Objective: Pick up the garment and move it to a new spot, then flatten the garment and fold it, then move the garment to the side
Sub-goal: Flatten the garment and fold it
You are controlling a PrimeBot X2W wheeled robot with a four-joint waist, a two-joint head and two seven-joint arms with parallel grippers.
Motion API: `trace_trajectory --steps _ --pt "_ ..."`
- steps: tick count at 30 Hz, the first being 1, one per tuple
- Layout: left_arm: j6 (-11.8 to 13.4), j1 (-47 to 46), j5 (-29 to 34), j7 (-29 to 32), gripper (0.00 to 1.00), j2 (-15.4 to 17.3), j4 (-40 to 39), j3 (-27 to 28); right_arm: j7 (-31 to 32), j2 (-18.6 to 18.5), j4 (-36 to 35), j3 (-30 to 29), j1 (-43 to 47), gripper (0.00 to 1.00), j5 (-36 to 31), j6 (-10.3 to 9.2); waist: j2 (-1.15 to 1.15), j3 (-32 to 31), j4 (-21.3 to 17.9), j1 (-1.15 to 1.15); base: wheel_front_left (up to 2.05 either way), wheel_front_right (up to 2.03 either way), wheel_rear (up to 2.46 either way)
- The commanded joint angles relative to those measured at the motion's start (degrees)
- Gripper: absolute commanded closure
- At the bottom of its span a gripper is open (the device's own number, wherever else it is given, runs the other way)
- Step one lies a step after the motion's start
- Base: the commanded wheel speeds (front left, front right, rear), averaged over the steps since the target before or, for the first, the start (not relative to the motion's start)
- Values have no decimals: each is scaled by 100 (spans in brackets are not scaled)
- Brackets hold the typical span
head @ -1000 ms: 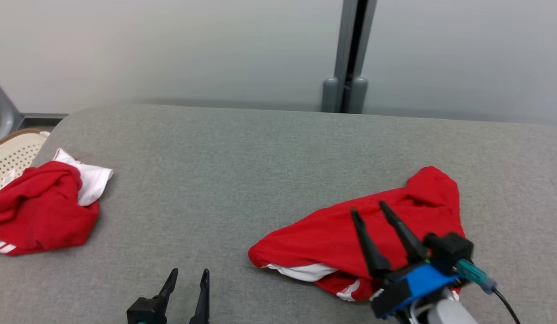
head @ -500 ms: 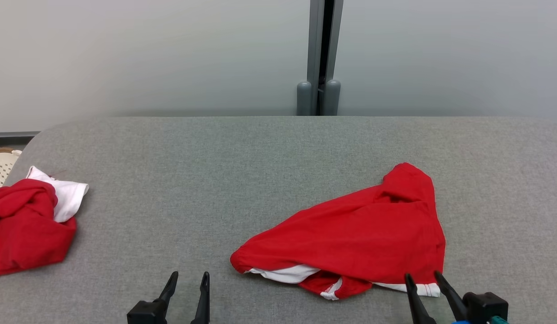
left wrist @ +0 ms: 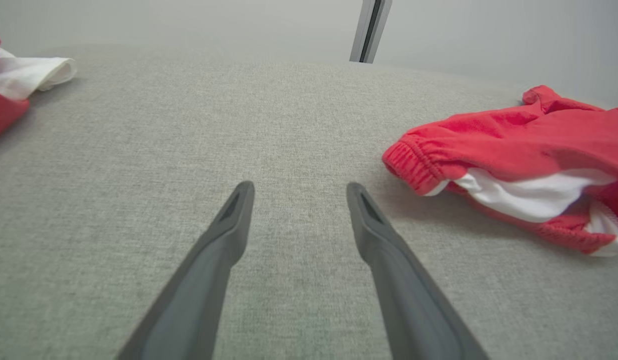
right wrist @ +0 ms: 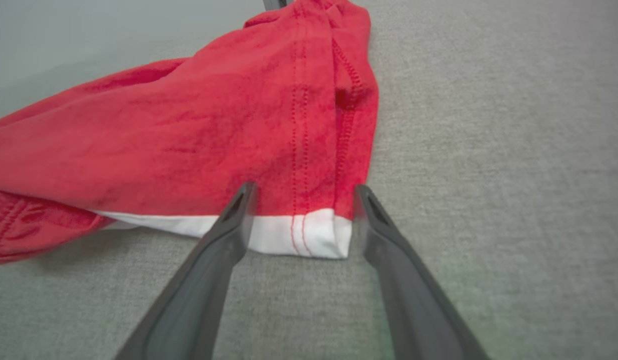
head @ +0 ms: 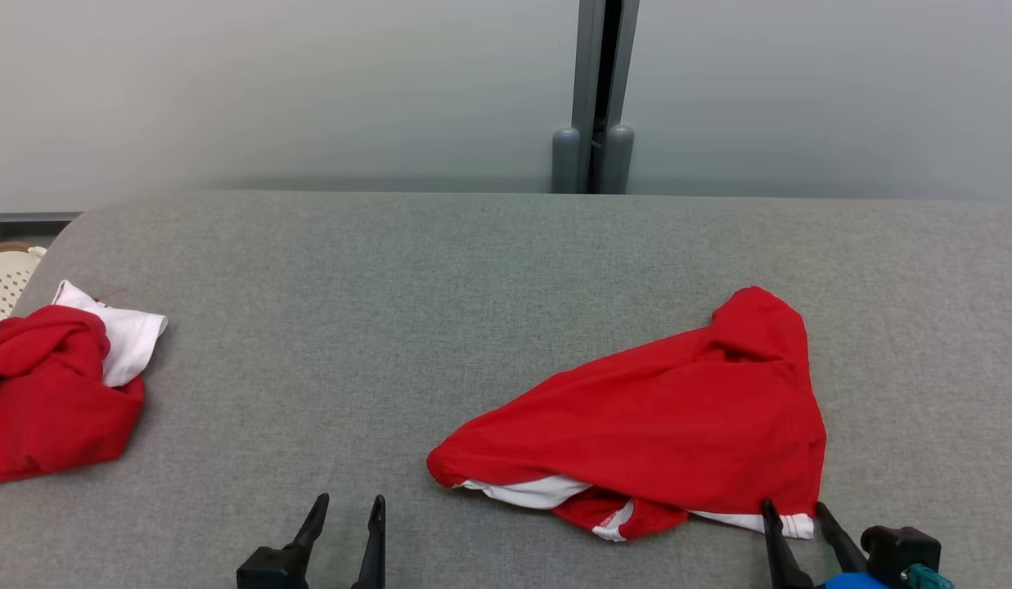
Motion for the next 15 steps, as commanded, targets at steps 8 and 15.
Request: trace_trajectory --steps 8,15 --pt "-36 -156 65 -16 0 -2 26 55 -20 -9 -27 99 -198 0 120 0 0 144 30 0 0 0 0" --pt "-52 -216 106 -16 0 -2 35 40 -20 -10 -4 92 -353 0 120 0 0 205 39 0 0 0 0"
